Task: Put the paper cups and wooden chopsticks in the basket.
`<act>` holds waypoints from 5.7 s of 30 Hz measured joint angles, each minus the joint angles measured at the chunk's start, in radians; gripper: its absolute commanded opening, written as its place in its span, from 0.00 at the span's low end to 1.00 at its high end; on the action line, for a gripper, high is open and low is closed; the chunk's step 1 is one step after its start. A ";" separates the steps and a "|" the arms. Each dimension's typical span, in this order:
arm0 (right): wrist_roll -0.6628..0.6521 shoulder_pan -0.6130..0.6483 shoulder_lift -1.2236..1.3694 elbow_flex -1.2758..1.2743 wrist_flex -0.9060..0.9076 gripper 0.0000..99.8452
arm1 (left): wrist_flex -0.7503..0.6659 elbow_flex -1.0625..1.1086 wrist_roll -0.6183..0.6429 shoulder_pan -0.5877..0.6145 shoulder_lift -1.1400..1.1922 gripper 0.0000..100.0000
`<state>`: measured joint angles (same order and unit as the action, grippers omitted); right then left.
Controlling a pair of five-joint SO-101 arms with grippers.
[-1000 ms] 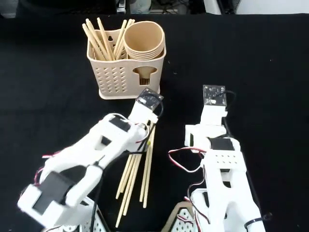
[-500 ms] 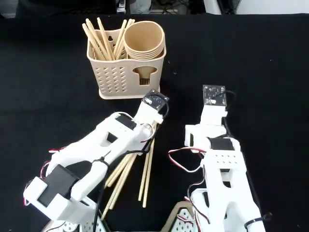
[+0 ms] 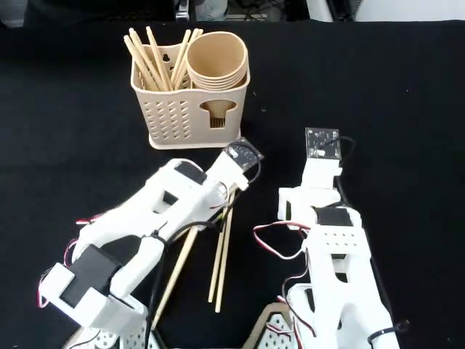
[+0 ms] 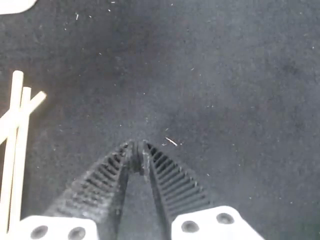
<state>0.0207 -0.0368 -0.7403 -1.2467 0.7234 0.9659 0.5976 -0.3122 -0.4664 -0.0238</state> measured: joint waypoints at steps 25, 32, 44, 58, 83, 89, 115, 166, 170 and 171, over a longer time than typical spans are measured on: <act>0.000 0.000 0.000 0.000 -0.003 0.01 | 0.097 -0.064 0.014 0.163 0.002 0.08; 0.000 0.000 0.000 0.000 -0.003 0.01 | 0.132 -0.063 -0.092 0.315 -0.032 0.15; 0.000 0.000 0.000 -0.012 -0.003 0.01 | 0.155 0.011 -0.336 0.661 -0.178 0.15; 0.000 0.000 0.000 -0.012 -0.003 0.01 | -0.012 0.100 -0.603 0.674 -0.178 0.24; 0.000 0.000 0.000 -0.032 -0.037 0.01 | -0.118 0.080 -0.605 0.641 -0.032 0.23; 0.000 0.000 0.000 -0.032 -0.037 0.01 | -0.189 0.037 -0.427 0.566 -0.029 0.23; 0.000 0.000 0.000 -0.032 -0.037 0.01 | -0.238 -0.058 -0.460 0.508 0.132 0.23; 0.000 0.000 0.000 -0.032 -0.040 0.01 | -0.210 -0.011 -0.717 0.540 0.129 0.14; 0.000 0.000 0.000 -0.032 -0.040 0.01 | -0.190 0.005 -0.723 0.539 0.129 0.09; 0.000 0.000 0.000 -0.032 -0.040 0.01 | -0.180 0.006 -0.723 0.539 0.129 0.09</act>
<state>0.0207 -0.0368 -0.7403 -1.2789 0.6836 0.7864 0.6038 -1.0349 0.0721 0.1051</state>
